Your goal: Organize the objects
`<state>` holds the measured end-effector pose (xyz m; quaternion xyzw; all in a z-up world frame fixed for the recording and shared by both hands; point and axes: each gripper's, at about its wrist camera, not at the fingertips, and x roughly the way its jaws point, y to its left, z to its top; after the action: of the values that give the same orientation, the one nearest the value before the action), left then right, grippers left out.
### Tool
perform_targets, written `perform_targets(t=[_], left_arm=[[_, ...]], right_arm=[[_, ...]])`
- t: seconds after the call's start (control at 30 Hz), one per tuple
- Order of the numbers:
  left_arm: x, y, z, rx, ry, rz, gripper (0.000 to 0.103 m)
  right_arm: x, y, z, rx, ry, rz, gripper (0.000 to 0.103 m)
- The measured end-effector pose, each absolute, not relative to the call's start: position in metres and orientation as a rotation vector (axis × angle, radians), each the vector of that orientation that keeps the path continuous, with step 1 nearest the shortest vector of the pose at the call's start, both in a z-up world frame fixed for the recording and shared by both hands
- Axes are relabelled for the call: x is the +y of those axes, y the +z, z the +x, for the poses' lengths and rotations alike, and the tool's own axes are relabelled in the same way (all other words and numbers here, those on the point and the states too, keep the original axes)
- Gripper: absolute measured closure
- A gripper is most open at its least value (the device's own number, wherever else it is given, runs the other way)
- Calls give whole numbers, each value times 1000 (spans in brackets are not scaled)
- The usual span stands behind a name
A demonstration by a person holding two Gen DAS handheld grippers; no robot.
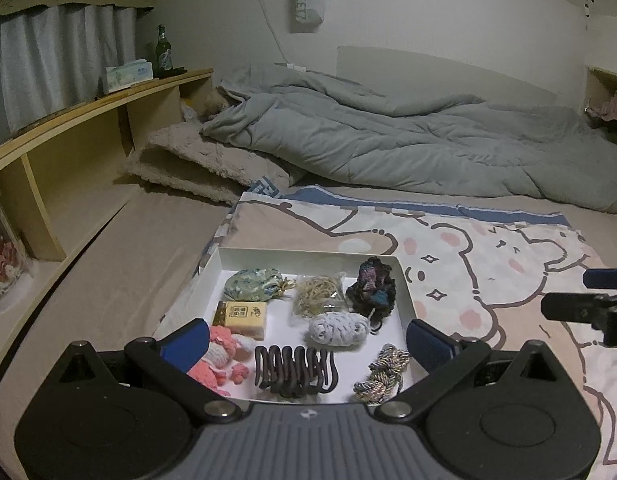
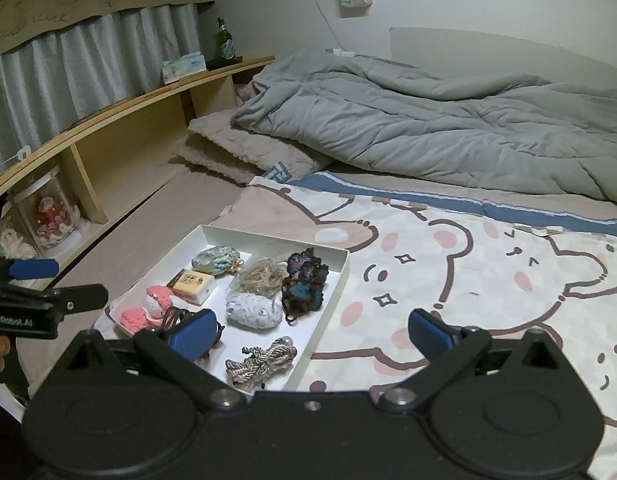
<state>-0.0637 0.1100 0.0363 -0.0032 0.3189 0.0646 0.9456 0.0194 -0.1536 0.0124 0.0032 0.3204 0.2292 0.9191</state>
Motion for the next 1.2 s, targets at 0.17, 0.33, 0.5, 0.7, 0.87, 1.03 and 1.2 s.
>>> perform_targets(t=[0.17, 0.33, 0.5, 0.7, 0.87, 1.03, 1.2], left_arm=[[104, 33, -72, 640, 133, 1, 0], [102, 27, -79, 646, 142, -25, 0], [101, 20, -82, 655, 165, -14, 0], [101, 15, -81, 687, 155, -10, 0], [99, 14, -80, 693, 154, 2, 0], [98, 12, -78, 708, 151, 10, 0], [96, 9, -75, 727, 148, 17, 0]], right_arm=[[-158, 7, 10, 654, 454, -27, 0], [-163, 3, 4, 652, 444, -34, 0], [-163, -2, -1, 659, 445, -50, 0], [-161, -10, -6, 692, 448, -69, 0], [-164, -11, -2, 701, 429, -62, 0], [-167, -15, 3, 730, 422, -47, 0], [-167, -15, 6, 737, 425, -35, 0]])
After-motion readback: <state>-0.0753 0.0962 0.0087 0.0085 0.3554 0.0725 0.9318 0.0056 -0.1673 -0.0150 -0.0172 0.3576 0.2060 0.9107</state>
